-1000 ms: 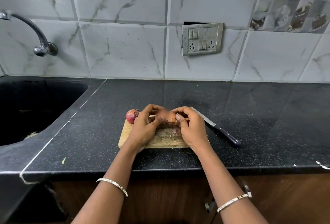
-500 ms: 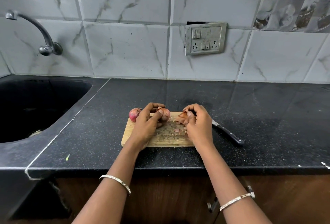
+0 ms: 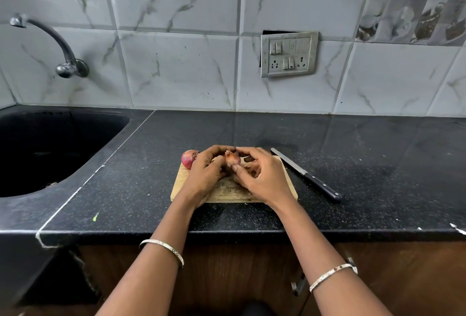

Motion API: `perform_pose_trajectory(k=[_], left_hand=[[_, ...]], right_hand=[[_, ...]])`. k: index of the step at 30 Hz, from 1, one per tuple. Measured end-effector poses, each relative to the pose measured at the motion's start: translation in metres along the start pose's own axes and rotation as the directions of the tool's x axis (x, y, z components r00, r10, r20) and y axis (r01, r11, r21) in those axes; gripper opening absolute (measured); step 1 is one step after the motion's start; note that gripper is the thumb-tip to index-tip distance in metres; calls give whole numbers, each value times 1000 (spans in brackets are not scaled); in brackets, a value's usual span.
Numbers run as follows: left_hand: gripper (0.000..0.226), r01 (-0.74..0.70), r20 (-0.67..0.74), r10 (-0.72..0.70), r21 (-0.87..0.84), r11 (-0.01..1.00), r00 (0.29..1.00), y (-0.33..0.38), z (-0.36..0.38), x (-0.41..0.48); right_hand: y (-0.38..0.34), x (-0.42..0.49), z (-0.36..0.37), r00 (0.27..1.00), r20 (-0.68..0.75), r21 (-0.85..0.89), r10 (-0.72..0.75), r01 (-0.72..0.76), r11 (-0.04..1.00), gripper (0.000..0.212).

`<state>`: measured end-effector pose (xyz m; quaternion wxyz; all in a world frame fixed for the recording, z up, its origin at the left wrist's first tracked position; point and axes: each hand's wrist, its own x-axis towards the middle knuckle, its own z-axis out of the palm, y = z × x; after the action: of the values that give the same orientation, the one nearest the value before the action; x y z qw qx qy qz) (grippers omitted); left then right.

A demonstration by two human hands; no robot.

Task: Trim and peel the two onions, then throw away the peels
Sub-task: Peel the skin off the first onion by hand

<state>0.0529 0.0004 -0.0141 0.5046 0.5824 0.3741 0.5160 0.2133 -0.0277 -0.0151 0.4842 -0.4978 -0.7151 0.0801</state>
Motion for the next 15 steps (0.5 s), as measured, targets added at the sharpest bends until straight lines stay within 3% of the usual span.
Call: perform_pose_trajectory(k=[10,15], left_hand=[[35,-62,38,59,86,994,998,-3,-1,-1],[42,-29,53,28,27,999,998,3,0,-3]], right_hand=[[2,0,2,998,-23,17,58,-58,998,34],[3,-1,3,999,-19,-50,50,-50,997,39]])
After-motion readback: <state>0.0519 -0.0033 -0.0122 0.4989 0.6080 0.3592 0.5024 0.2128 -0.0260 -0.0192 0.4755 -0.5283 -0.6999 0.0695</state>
